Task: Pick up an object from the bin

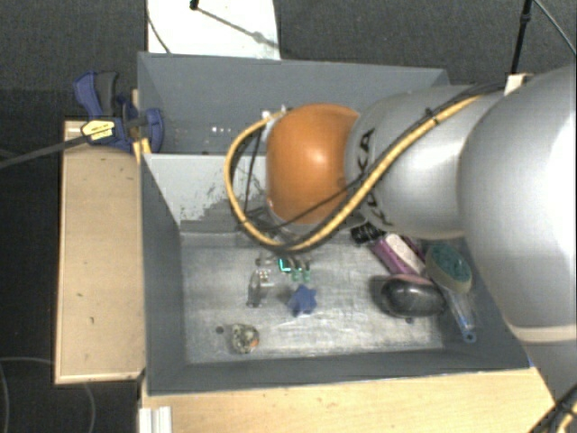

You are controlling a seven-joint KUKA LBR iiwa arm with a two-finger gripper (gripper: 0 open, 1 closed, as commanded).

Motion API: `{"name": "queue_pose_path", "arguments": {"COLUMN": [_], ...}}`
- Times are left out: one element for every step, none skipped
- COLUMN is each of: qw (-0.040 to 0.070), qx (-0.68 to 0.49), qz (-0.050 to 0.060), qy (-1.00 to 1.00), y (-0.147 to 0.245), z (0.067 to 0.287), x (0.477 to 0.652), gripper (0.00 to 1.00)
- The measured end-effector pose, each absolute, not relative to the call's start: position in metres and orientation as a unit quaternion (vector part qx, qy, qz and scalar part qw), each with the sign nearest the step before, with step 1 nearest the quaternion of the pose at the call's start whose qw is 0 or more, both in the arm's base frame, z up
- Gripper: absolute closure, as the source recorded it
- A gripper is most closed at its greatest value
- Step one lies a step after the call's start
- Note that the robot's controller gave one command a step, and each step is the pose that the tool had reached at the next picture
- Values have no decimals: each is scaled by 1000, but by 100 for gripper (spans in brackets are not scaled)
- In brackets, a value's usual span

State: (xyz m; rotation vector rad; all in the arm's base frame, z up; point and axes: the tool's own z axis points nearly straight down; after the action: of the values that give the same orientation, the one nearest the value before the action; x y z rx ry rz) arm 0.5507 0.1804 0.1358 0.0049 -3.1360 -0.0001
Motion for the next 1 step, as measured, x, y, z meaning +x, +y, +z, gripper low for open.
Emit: {"name": "queue_pose_path", "arguments": {"qw": [2], "qx": [44], "qz": [2], "qy": [-999], "y": [111], "z": [100], "x": [515], "gripper": [0]}}
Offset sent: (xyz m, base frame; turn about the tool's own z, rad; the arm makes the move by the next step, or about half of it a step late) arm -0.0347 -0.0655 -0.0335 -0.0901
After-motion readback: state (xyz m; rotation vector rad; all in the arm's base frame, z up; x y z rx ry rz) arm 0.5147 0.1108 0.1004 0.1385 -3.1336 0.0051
